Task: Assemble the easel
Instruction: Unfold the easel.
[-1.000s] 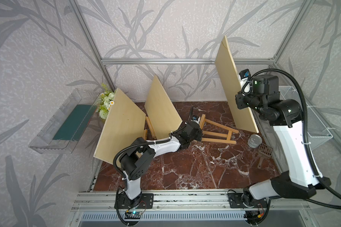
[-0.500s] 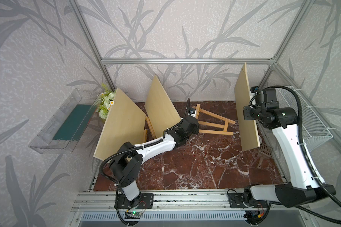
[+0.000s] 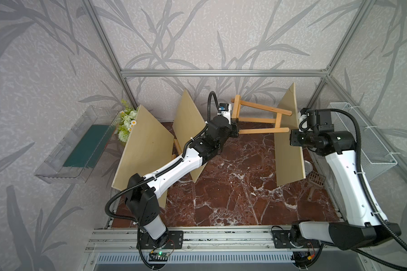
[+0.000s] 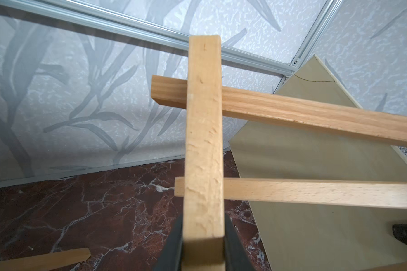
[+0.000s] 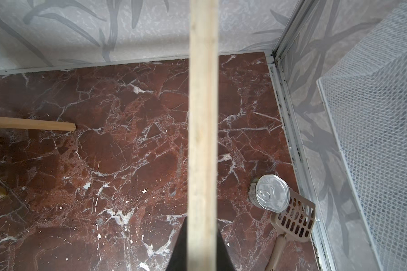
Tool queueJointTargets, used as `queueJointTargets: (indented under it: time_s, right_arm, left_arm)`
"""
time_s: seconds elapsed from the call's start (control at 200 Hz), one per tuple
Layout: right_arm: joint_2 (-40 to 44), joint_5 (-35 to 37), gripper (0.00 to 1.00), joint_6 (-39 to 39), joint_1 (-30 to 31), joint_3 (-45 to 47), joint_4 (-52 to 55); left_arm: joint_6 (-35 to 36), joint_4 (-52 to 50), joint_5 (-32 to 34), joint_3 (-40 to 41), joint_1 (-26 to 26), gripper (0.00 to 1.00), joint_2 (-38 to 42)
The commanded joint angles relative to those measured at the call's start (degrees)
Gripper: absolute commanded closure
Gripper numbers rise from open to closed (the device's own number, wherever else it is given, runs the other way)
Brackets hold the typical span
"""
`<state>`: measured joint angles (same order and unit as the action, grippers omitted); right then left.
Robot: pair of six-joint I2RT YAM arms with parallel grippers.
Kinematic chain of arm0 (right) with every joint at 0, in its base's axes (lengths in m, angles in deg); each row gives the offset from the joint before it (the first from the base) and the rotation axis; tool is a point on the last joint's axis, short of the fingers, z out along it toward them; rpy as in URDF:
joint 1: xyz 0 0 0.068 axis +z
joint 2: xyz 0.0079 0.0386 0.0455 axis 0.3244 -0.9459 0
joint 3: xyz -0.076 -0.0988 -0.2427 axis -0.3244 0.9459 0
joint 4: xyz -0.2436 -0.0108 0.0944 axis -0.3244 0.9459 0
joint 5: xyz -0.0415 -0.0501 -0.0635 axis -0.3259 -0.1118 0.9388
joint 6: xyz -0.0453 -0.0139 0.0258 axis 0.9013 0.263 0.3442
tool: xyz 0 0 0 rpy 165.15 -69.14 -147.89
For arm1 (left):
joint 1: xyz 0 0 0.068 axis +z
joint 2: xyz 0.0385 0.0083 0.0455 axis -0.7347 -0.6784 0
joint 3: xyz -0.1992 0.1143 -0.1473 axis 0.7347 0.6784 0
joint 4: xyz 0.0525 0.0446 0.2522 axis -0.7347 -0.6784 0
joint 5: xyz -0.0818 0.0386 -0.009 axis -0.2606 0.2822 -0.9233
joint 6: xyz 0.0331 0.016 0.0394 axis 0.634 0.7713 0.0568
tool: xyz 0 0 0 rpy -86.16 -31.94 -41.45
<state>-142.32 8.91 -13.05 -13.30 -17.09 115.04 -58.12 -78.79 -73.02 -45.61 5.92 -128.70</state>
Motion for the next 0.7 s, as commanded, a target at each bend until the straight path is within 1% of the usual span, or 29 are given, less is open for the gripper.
queueJointTargets:
  time_s: [0.0, 0.075, 0.175, 0.285, 0.37, 0.43, 0.585, 0.7]
  right_arm:
    - [4.58, -0.13, 1.0, 0.15, -0.18, 0.38, -11.22]
    - [5.17, -2.28, 1.0, -0.11, -0.18, 1.91, -11.78]
    - [5.79, -5.74, 1.0, 0.1, 0.93, 3.53, -12.28]
    - [5.59, -6.42, 1.0, 1.68, 5.14, 4.8, -11.25]
    - [5.37, -5.34, 1.0, 2.69, 8.63, 6.0, -10.47]
    - [5.37, -5.95, 1.0, 3.17, 10.65, 6.86, -10.76]
    - [4.89, -6.35, 1.0, 4.88, 16.5, 7.1, -11.58]
    - [4.92, -7.38, 1.0, 5.39, 19.69, 6.92, -13.08]
  left_arm:
    - [-10.73, 4.91, -7.37, -4.68, 3.35, 1.0, 3.57]
    - [-15.02, 5.06, -12.11, -7.18, 5.11, 1.0, 2.49]
    - [-16.14, 4.64, -16.55, -10.78, 5.7, 1.0, 0.76]
    - [-17.72, 1.86, -20.25, -15.66, 6.08, 1.0, -1.36]
    - [-20.63, 3.88, -23.69, -17.73, 6.89, 1.0, -2.59]
    - [-21.75, 4.71, -25.86, -19.7, 7.26, 1.0, -3.56]
    - [-24.23, 6.16, -28.71, -24.37, 7.53, 1.0, -6.59]
    - [-25.5, 5.61, -28.93, -26.16, 7.64, 1.0, -8.4]
